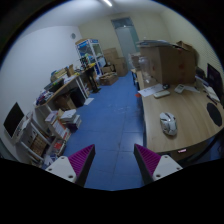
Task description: Arrange mouse
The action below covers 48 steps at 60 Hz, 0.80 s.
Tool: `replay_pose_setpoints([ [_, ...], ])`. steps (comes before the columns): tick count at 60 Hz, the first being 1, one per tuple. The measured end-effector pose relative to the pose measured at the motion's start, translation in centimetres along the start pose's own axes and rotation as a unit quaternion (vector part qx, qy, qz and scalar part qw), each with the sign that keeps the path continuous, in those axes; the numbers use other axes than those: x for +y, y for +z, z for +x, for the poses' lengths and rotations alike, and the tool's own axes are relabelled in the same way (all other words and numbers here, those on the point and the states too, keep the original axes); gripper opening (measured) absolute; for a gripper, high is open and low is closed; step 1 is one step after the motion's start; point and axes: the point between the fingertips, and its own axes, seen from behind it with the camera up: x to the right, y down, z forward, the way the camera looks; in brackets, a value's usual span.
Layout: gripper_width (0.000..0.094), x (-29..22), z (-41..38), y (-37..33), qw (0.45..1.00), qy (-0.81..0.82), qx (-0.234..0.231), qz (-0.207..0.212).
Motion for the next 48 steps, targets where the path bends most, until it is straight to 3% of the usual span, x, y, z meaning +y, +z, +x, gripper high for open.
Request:
replay_pose_setpoints([
  [13,0.0809,-0.6,4.2,-0.2,1.0,0.005,0.031,0.002],
  [34,0.0807,-3.2,18.8,5.1,0.993,-0.051,0.109,0.023],
  [48,0.0805,-4.4,23.2,12.2,0.994,-0.053,0.095,0.02],
])
